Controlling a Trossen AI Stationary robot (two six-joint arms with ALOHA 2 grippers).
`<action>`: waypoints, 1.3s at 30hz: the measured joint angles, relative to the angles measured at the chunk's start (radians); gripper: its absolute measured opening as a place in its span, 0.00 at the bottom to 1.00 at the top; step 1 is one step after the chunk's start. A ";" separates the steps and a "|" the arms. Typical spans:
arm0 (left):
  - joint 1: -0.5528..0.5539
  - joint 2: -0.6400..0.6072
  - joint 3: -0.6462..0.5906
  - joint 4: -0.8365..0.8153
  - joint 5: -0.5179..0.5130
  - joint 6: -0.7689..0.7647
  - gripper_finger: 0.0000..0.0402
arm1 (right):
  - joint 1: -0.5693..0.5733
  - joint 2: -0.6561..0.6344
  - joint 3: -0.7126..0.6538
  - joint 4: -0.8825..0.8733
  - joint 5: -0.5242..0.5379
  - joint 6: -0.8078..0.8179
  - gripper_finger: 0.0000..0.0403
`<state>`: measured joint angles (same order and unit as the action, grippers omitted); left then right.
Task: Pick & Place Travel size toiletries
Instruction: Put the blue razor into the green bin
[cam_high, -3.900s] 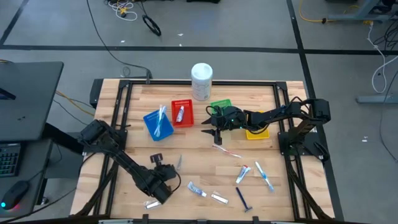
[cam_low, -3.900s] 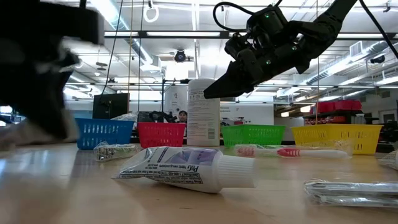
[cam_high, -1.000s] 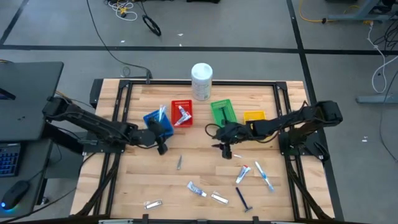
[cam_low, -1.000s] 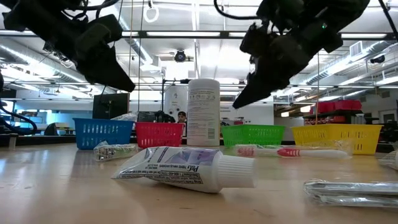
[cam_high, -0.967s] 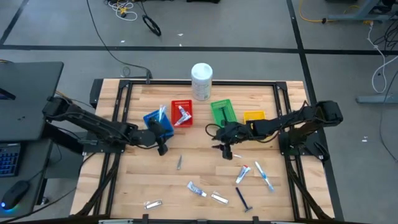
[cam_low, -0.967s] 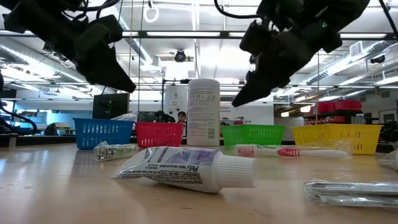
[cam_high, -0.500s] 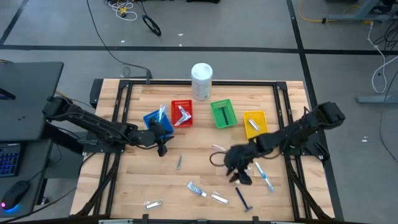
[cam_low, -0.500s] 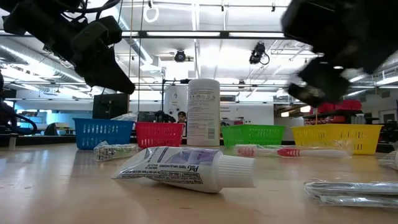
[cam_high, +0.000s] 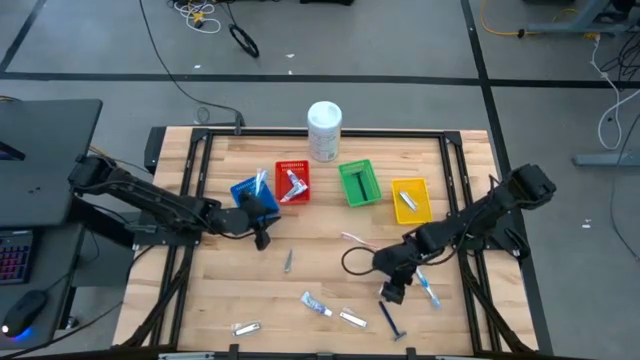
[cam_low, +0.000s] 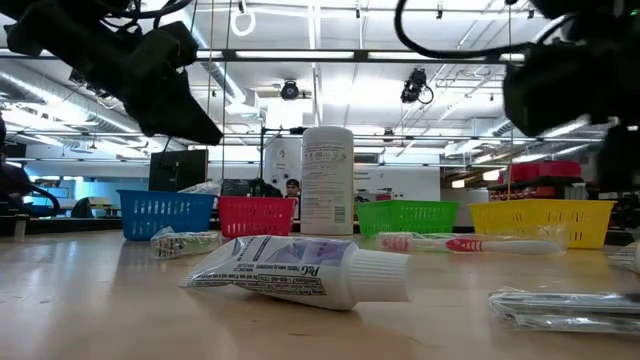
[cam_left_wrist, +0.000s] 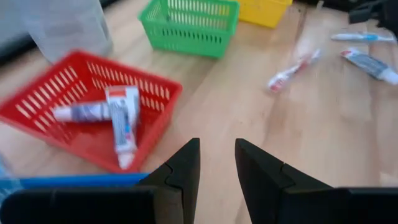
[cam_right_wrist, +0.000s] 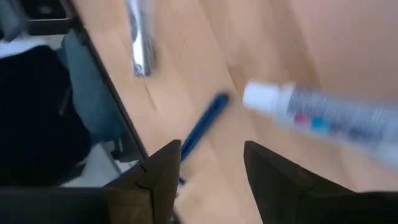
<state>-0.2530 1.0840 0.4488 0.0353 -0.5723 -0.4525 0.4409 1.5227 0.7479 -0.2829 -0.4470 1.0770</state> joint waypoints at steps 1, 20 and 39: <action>0.003 0.000 0.000 0.011 -0.009 0.031 0.27 | 0.012 0.000 0.000 0.000 0.000 0.055 0.46; 0.341 0.000 0.000 0.453 0.056 0.523 0.27 | 0.191 0.066 0.179 -0.120 0.272 0.461 0.46; 0.495 0.000 0.000 0.422 0.107 0.490 0.27 | 0.215 0.327 0.351 -0.261 0.286 0.427 0.45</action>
<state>0.2420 1.0843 0.4488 0.4576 -0.4656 0.0380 0.6559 1.8493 1.0985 -0.5436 -0.1615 1.5043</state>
